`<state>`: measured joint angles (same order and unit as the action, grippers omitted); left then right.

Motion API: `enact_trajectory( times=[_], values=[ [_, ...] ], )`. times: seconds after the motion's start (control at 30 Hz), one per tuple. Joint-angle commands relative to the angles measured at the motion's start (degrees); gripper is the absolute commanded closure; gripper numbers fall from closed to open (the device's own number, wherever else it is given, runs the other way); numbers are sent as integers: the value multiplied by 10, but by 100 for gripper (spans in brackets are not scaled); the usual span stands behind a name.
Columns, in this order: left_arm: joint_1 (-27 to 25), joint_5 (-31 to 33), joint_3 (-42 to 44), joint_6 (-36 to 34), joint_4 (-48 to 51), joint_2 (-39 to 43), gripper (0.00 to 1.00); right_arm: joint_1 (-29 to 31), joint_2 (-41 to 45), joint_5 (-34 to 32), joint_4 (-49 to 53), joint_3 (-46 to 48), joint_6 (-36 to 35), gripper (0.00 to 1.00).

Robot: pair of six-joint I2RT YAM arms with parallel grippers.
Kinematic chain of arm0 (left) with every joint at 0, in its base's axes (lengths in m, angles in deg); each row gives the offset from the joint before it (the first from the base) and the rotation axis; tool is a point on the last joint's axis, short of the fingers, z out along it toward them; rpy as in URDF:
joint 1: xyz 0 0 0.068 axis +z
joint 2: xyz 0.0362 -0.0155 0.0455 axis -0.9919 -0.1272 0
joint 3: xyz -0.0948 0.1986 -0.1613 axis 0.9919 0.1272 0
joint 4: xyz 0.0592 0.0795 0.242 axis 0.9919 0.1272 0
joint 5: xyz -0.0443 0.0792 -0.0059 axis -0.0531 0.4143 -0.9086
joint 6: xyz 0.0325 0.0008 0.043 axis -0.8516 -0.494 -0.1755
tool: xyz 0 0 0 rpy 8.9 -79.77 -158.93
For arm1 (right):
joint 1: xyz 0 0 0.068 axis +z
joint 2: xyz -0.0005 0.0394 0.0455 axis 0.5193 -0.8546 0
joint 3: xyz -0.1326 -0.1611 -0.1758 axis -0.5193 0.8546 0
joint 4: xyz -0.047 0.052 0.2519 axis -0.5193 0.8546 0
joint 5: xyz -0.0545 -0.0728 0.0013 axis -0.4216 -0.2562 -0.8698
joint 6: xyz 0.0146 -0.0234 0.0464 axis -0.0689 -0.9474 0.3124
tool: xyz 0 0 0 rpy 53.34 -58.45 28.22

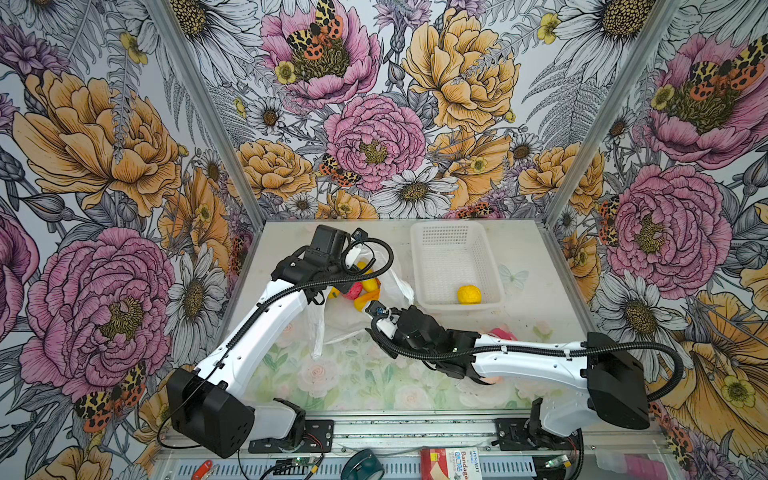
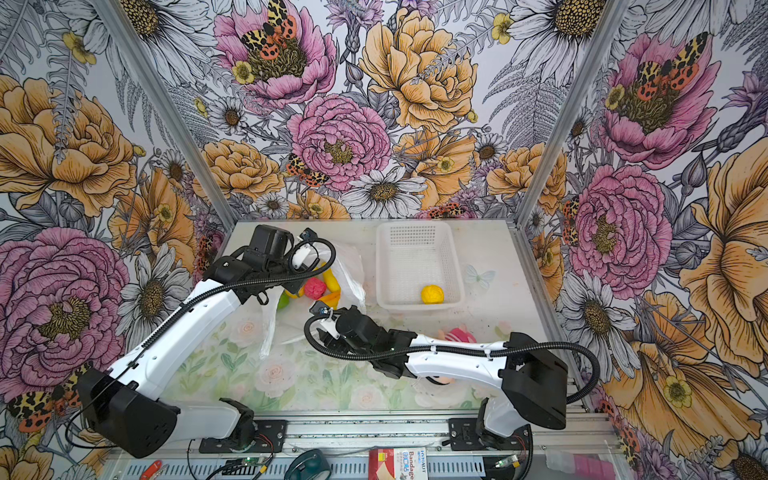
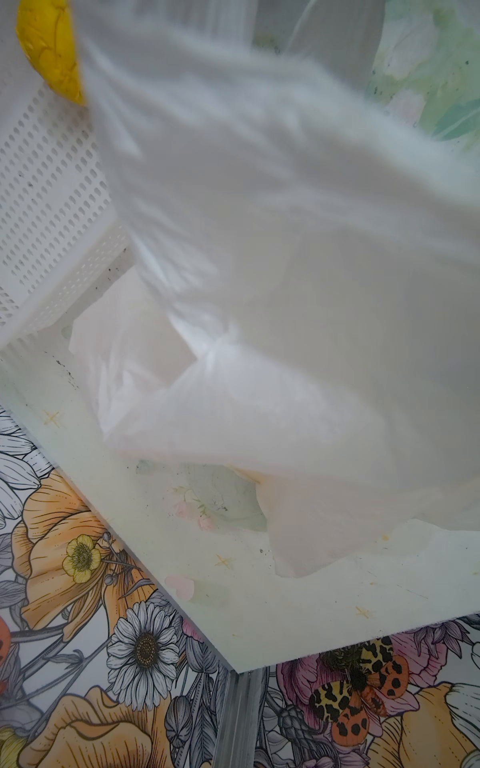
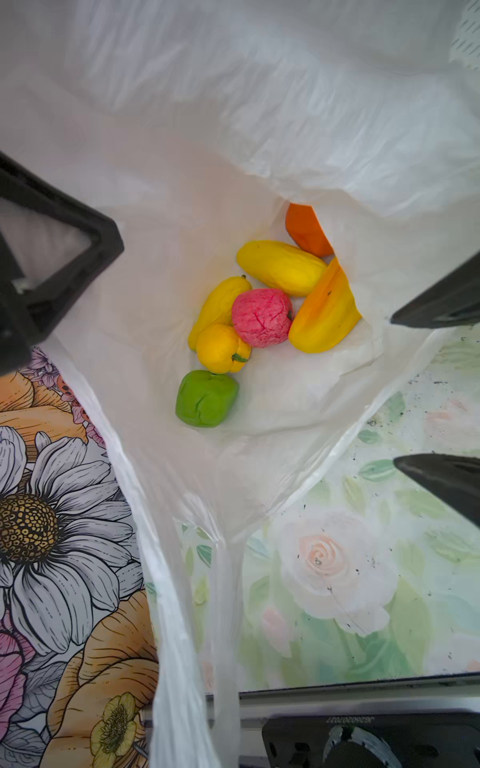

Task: Untie the knot of the plastic bag and take out the fruit
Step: 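Move the right gripper back into the bag opening above the fruit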

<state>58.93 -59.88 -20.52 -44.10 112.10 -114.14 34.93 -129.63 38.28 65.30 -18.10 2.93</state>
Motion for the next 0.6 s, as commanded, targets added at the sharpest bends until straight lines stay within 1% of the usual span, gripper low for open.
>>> enact_trajectory(
  times=[0.0,0.13,0.3,0.37,0.47,0.57],
  values=[
    [1,-7,2,-4,-13,7,100,5,-50,-22,-38,-45,8,51],
    [1,-7,3,-3,-13,8,100,-2,-132,-66,-24,-101,3,52],
    [0,-9,3,-3,-13,9,100,-26,-207,-87,-43,-139,-5,50],
    [-1,-9,3,-3,-13,10,100,-36,-239,-93,-49,-155,-10,47],
    [-3,-10,2,-3,-14,9,100,-49,-281,-94,-50,-190,-19,38],
    [-2,-11,3,-4,-13,11,100,-65,-314,-91,-39,-226,-21,24]
  ],
)
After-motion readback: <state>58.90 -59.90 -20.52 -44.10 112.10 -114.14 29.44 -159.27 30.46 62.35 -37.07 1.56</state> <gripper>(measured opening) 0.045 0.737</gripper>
